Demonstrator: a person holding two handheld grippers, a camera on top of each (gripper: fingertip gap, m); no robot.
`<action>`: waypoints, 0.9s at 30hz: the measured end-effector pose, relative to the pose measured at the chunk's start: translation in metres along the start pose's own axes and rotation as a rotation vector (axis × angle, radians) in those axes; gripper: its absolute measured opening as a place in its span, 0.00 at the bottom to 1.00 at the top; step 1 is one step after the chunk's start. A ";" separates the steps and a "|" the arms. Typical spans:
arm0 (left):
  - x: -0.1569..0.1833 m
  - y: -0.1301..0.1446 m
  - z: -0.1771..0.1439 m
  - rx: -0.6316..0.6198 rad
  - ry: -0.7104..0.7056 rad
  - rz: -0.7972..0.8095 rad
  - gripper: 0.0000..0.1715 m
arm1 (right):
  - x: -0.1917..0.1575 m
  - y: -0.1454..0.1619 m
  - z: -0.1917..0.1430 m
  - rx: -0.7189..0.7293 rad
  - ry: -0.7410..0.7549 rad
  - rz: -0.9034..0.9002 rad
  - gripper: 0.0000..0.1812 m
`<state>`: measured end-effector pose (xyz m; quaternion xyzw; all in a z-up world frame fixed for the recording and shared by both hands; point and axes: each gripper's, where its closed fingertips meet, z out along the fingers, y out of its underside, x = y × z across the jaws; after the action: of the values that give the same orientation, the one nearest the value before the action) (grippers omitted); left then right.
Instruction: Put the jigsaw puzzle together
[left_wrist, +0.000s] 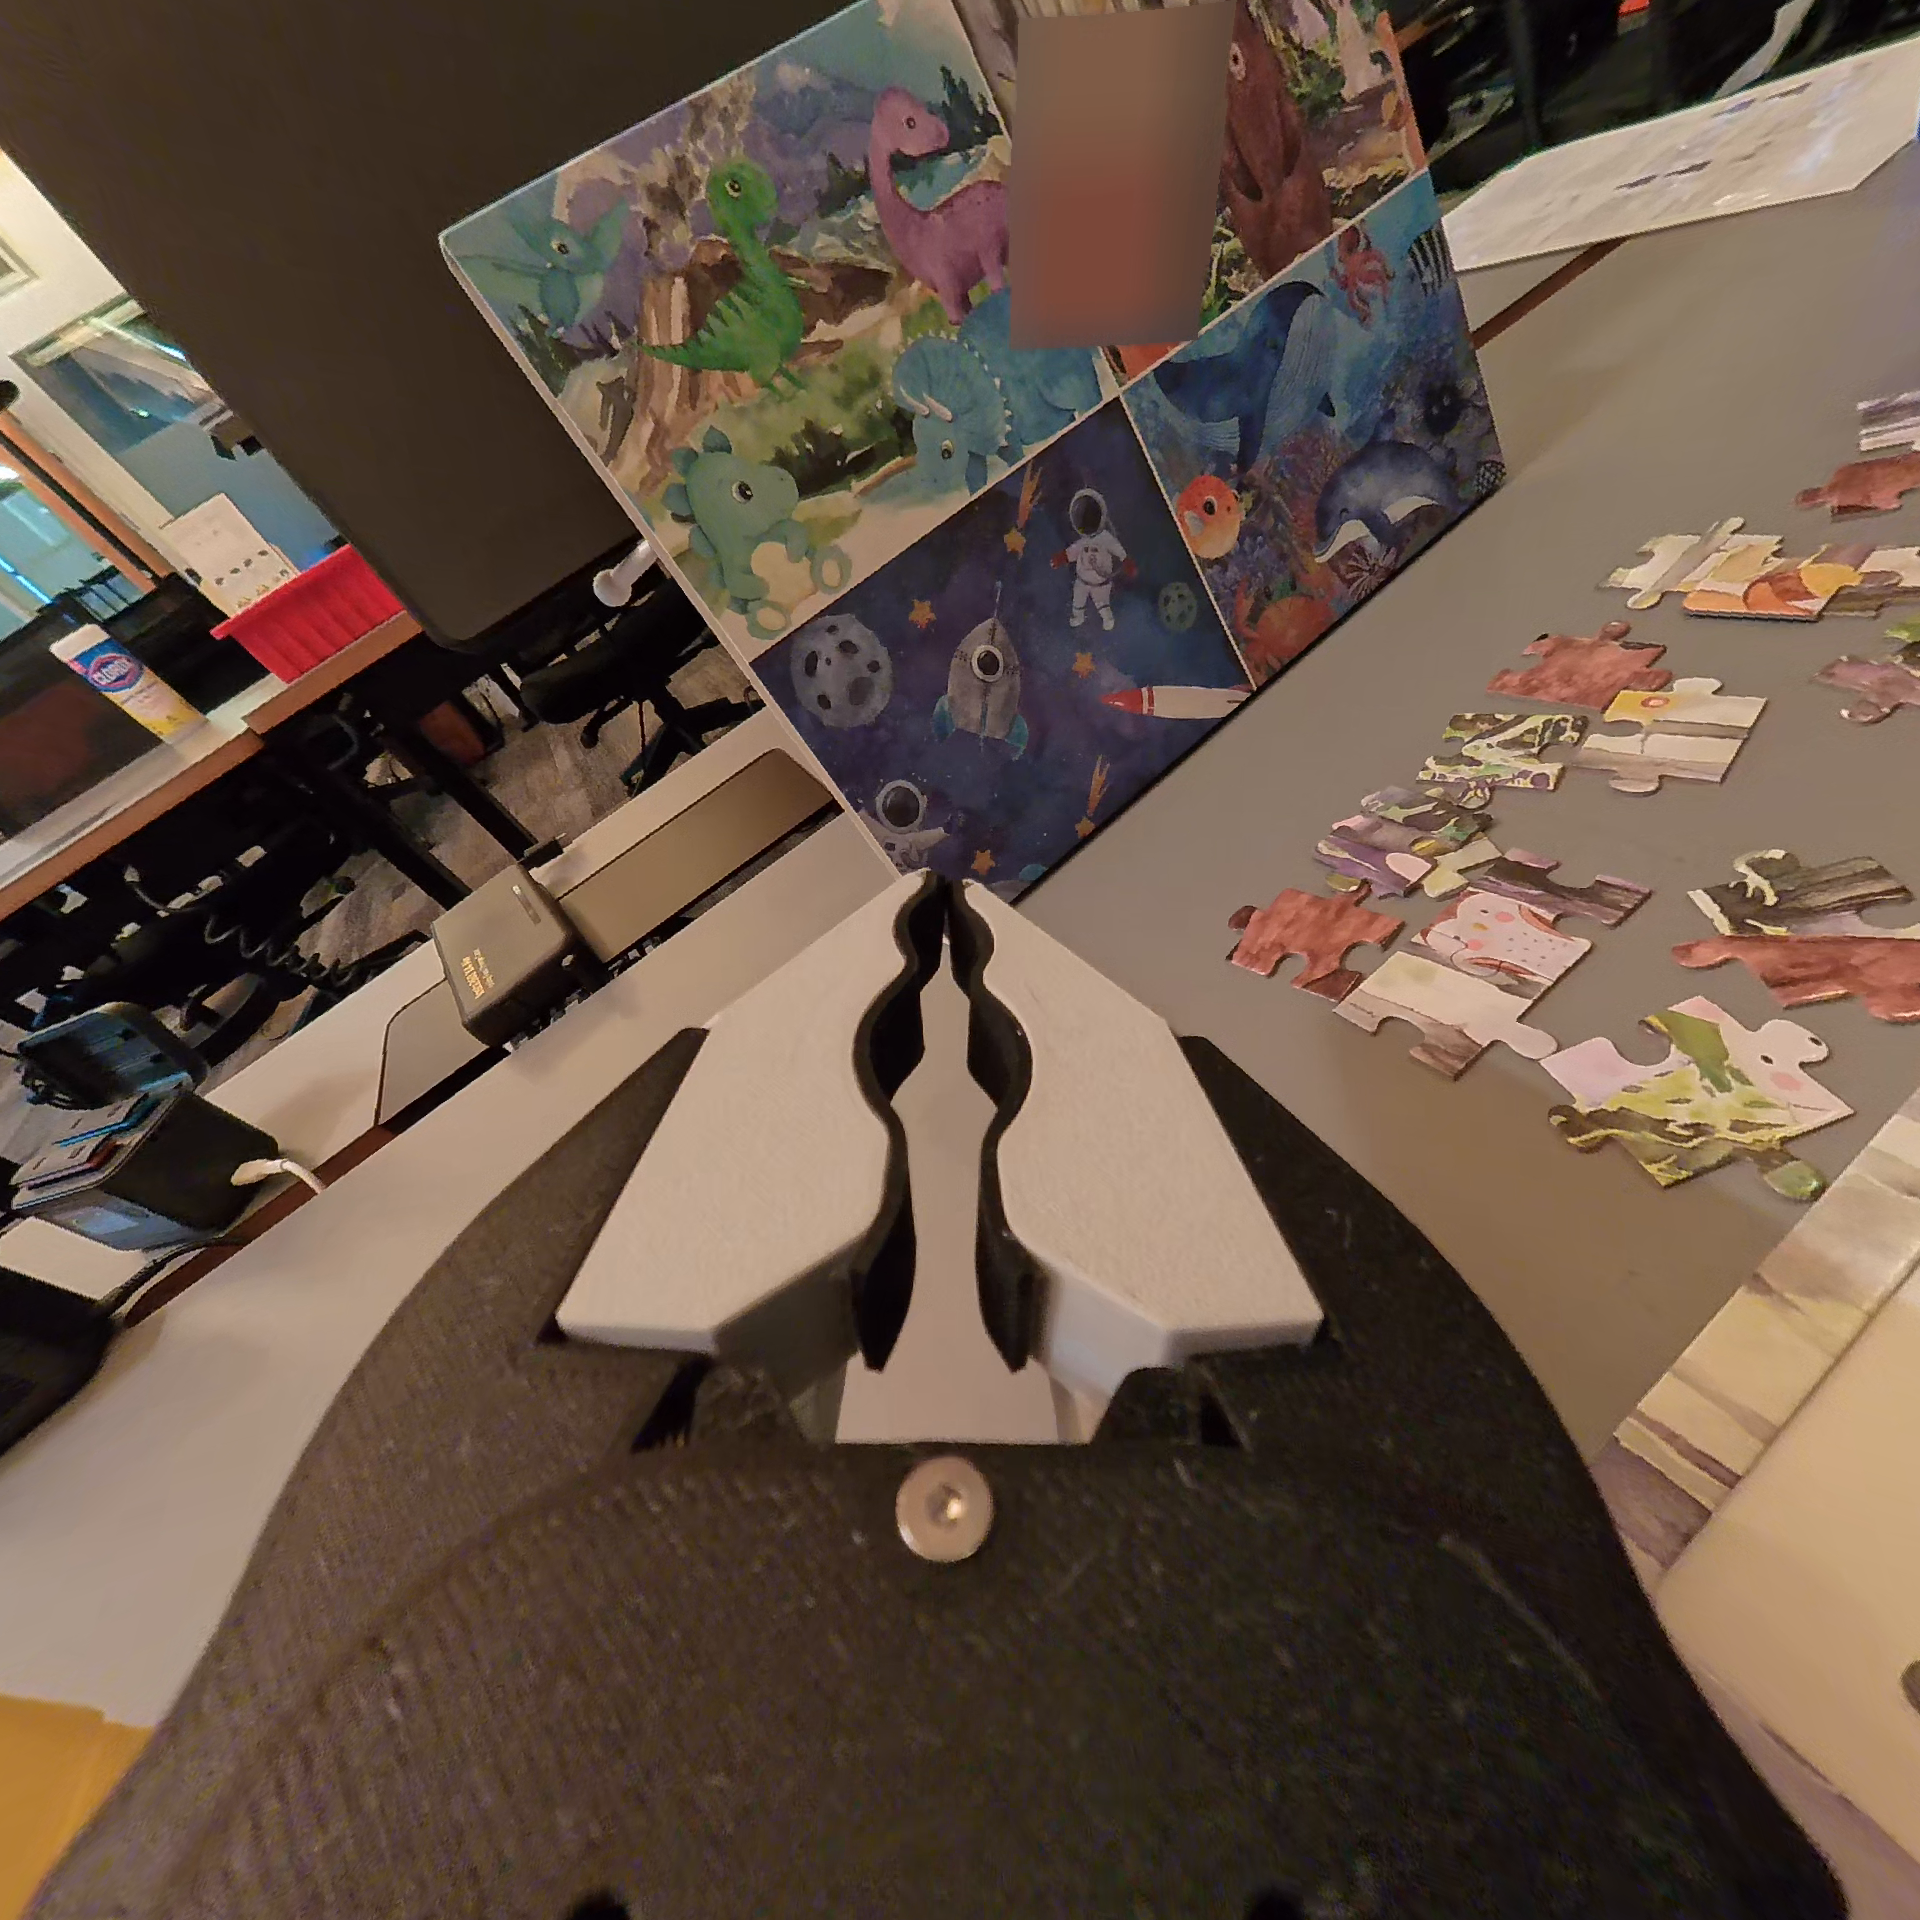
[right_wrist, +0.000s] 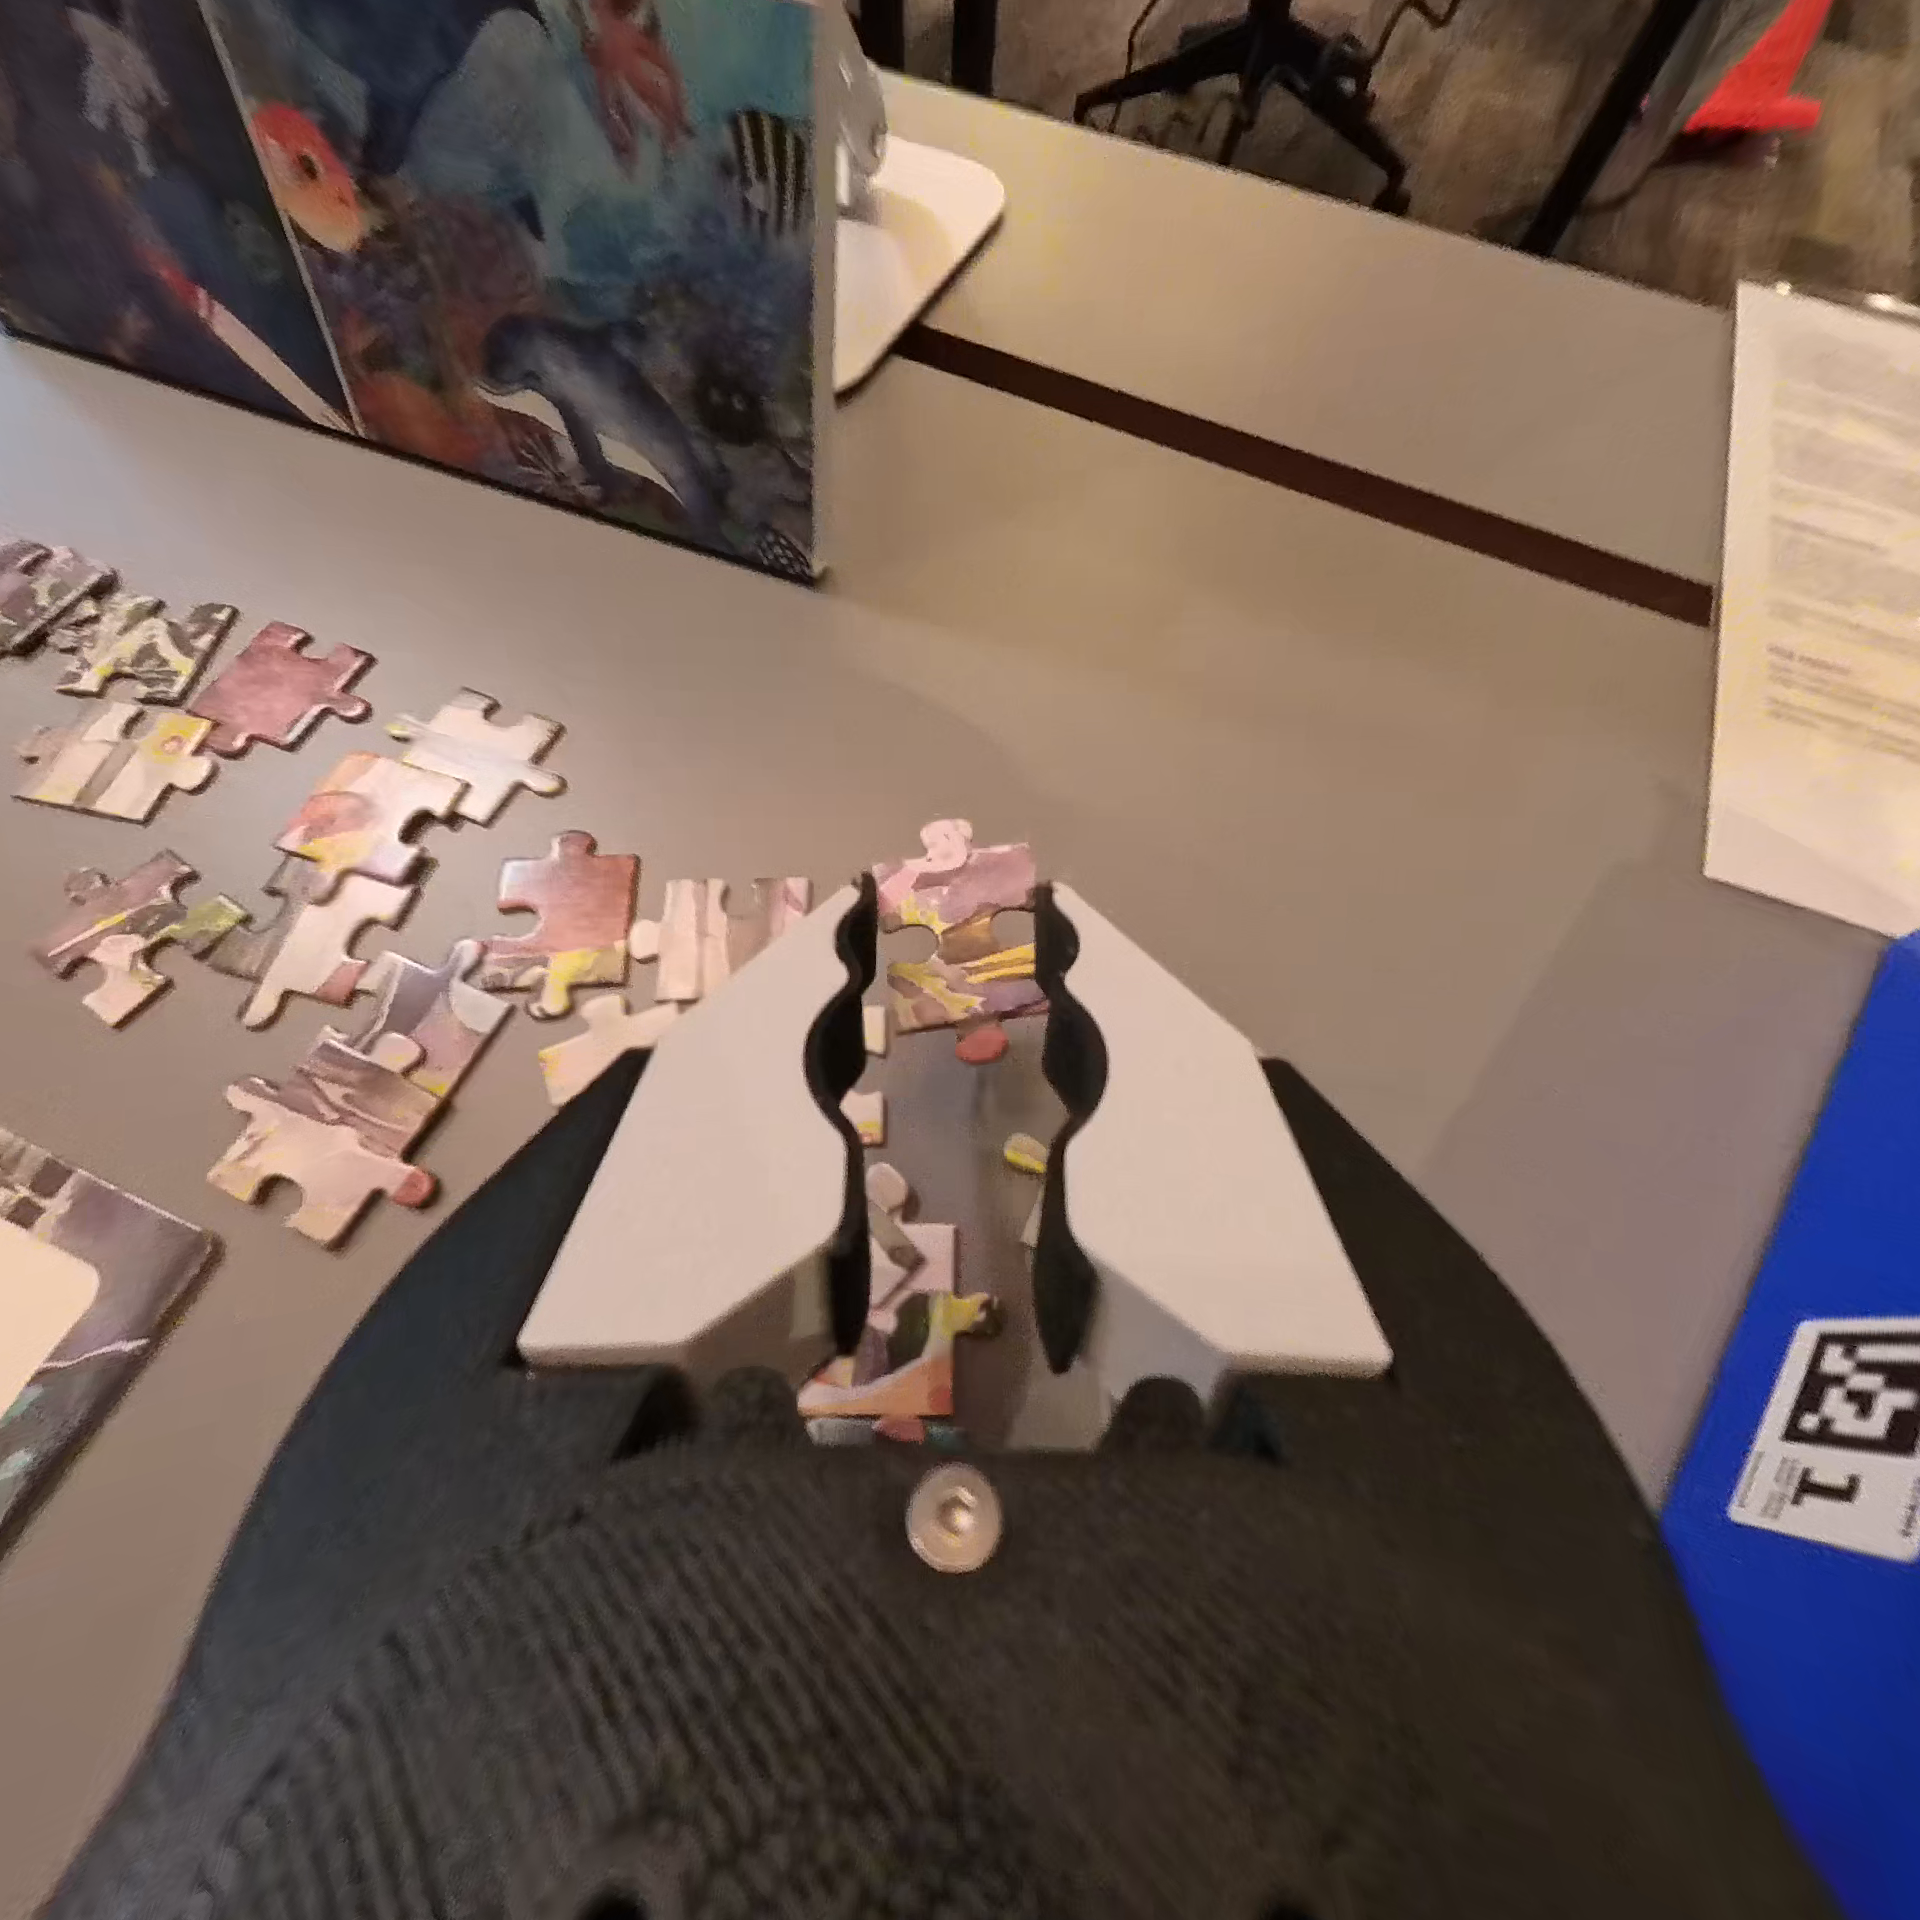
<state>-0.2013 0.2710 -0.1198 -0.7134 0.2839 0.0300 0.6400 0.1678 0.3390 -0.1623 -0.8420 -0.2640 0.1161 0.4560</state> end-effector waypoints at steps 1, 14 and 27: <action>0.000 0.000 0.000 0.000 0.000 0.002 0.00 | 0.002 0.003 0.002 -0.016 0.008 0.003 0.15; 0.005 0.000 -0.001 -0.007 0.015 -0.005 0.00 | 0.001 0.011 0.005 -0.044 0.011 -0.003 0.19; 0.008 0.004 0.001 -0.021 0.024 -0.011 0.00 | -0.038 -0.002 0.003 0.016 -0.074 -0.089 0.20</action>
<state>-0.1965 0.2691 -0.1268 -0.7220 0.2872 0.0209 0.6292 0.1340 0.3216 -0.1640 -0.8209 -0.3169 0.1288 0.4573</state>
